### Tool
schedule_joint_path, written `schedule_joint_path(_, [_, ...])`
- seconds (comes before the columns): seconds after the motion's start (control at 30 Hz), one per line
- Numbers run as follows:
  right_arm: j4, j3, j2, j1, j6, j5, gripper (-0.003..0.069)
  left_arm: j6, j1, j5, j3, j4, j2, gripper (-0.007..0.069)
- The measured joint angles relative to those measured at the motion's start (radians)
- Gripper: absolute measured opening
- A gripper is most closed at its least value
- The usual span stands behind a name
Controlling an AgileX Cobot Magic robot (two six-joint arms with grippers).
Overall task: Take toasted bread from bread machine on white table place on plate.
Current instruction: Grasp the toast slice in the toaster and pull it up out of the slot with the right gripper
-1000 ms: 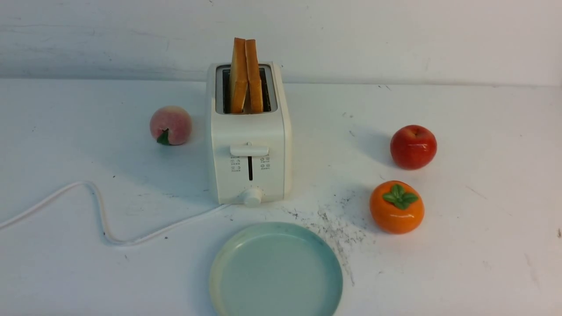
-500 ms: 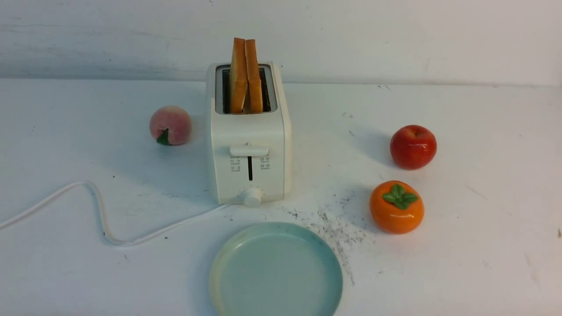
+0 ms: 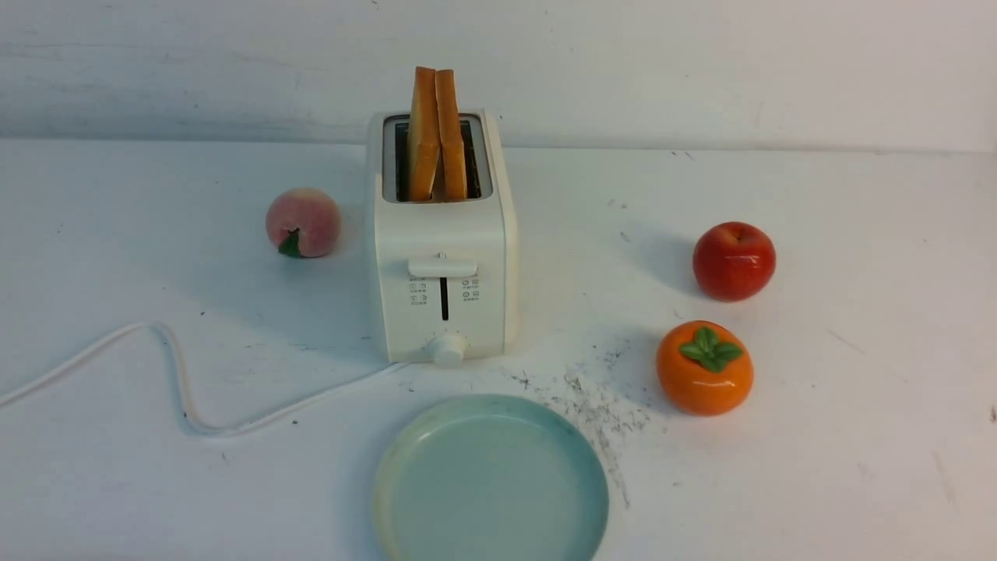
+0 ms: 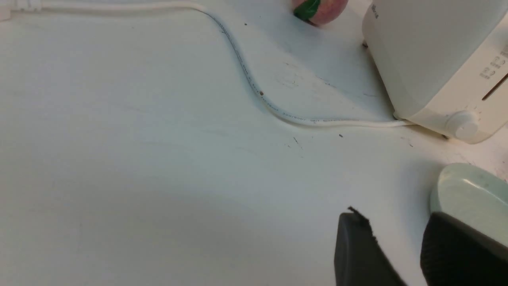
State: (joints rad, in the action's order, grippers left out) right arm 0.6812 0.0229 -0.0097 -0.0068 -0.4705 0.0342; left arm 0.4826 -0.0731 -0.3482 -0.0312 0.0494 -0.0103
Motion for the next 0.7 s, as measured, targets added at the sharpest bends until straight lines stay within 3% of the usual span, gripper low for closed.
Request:
schedule_joint_path(0.13, [-0.005,-0.047,0.003,0.000,0.099,0.081,0.0240,0.045,0.000,0.076,0.000,0.075,0.000,0.0238])
schedule_joint_path(0.33, [-0.031,-0.276,0.185,0.000,0.444,0.033,0.0134,0.232,0.000,0.192,0.000,0.395,0.000,0.0238])
schedule_joint_path(0.43, [-0.038,-0.464,0.376,0.000,0.641,-0.212,0.0004,0.262,0.000,0.221,0.000,0.531,0.000,0.0238])
schedule_joint_path(0.7, [-0.039,-0.805,0.876,0.000,0.892,-0.817,-0.0008,0.267,0.000,0.237,0.000,0.608,0.000,0.0236])
